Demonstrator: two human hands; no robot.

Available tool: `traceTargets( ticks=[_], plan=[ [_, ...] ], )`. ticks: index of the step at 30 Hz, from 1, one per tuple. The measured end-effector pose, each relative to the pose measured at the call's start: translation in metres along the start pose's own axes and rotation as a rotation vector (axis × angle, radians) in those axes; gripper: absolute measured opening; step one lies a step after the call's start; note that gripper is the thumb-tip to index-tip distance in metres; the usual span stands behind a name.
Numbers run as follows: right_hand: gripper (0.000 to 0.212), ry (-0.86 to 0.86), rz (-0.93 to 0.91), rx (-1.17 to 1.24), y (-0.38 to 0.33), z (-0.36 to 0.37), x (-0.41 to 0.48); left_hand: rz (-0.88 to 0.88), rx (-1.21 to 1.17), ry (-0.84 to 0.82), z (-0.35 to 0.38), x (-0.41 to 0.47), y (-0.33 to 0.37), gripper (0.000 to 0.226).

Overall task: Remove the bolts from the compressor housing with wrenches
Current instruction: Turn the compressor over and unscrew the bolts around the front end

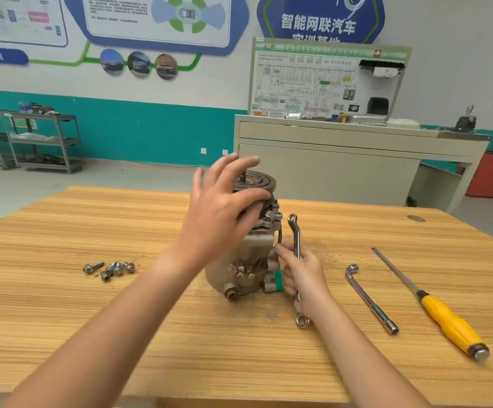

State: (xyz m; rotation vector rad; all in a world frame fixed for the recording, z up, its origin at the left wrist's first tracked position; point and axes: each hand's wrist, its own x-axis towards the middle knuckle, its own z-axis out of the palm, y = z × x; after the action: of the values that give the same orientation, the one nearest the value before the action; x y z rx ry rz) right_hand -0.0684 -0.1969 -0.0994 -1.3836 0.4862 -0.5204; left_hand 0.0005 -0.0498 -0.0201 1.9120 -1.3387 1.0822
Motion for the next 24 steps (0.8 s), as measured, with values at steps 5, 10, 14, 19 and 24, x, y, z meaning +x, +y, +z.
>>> traceTargets(
  ticks=[5, 10, 14, 19, 24],
  plan=[
    [0.015, -0.072, 0.026, 0.054, 0.006, -0.002, 0.000, 0.167, 0.136, -0.514, 0.000, 0.043, -0.010, 0.020],
    [0.017, -0.073, 0.063, 0.073, 0.010, -0.004, 0.002, 0.069, 0.123, -0.731, 0.012, 0.054, -0.022, 0.021],
    [0.012, -0.090, 0.083, 0.064, 0.013, -0.005, 0.003, 0.055, 0.075, -0.726, 0.012, 0.054, -0.024, 0.018],
    [0.009, -0.103, 0.084, 0.046, 0.015, -0.004, 0.006, 0.059, 0.045, -0.711, 0.011, 0.053, -0.023, 0.017],
    [0.010, -0.112, 0.091, 0.044, 0.015, -0.004, 0.004, 0.037, 0.037, -0.714, 0.010, 0.054, -0.021, 0.019]
  ],
)
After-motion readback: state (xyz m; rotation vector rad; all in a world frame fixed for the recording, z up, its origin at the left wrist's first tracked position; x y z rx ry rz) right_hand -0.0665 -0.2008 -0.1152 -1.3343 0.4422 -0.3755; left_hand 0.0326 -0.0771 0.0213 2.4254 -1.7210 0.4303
